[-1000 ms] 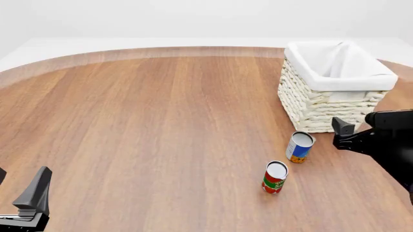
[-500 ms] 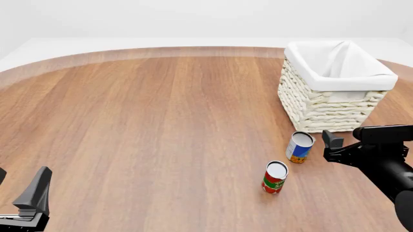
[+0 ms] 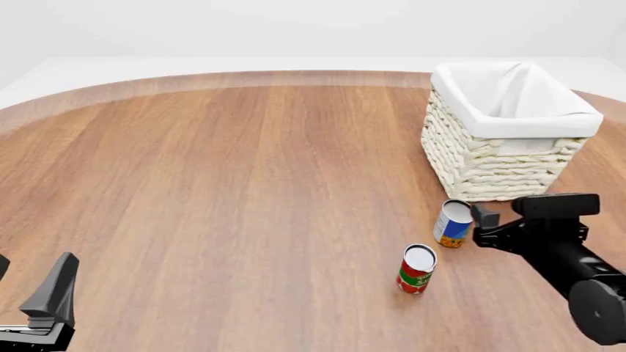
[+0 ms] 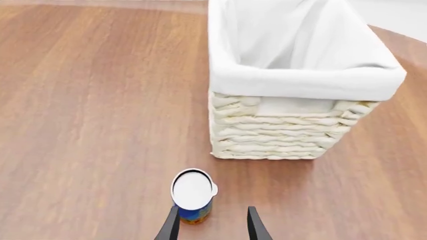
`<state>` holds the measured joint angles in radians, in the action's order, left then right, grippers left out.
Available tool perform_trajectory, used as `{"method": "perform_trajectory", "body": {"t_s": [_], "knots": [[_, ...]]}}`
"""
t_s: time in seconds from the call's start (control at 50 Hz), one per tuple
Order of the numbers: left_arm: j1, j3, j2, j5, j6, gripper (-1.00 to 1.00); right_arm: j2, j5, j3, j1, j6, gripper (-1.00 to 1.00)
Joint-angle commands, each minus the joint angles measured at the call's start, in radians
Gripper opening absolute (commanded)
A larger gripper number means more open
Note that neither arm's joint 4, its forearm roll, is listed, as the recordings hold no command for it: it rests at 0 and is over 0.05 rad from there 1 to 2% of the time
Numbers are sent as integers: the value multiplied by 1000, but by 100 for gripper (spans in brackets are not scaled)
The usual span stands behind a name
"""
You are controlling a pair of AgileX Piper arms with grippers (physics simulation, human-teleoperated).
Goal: Pick up the alphabet soup and the cream cheese box, and put them in the basket.
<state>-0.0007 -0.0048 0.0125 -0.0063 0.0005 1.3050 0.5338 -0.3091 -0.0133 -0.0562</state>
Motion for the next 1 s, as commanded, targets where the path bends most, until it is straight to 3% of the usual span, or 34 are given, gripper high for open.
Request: {"method": "perform_trajectory", "body": {"t_s": [0.02,1.0], "knots": [[0,0,0,0,0,100,79,48,-13,-10,11,100],[0,0,-3,2,0,100,244,117,-44,-51,48,100]]}}
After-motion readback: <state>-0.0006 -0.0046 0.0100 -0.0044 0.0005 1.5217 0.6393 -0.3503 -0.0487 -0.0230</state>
